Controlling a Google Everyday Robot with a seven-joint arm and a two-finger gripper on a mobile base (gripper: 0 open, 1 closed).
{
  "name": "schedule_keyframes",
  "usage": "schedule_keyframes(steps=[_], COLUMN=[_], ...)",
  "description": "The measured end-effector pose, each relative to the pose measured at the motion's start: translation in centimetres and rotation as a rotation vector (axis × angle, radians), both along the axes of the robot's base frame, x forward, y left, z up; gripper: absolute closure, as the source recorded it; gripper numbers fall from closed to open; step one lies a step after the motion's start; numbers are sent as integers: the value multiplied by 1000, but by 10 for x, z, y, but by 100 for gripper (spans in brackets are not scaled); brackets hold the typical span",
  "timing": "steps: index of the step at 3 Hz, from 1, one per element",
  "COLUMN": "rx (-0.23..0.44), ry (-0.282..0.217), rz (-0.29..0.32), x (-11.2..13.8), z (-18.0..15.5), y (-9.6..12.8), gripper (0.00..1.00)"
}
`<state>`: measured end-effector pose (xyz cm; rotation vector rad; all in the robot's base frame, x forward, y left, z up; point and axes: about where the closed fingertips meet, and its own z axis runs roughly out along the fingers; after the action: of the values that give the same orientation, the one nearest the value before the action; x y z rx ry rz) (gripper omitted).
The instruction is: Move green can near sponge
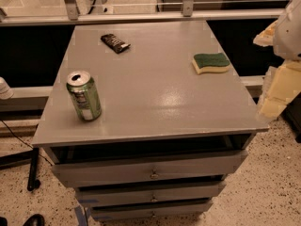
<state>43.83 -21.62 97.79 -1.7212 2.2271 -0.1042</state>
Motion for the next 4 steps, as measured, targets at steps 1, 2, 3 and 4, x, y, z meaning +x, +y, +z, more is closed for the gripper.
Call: schedule_keyframes(steps=[1, 2, 3, 4], rx=[4, 84, 273, 502], ry=[-7, -19, -21, -30], rz=[1, 41, 119, 178], x=[1, 8, 23, 43], z=[1, -16, -58, -97], y=[2, 24, 75, 134], gripper=[0, 0, 0, 0])
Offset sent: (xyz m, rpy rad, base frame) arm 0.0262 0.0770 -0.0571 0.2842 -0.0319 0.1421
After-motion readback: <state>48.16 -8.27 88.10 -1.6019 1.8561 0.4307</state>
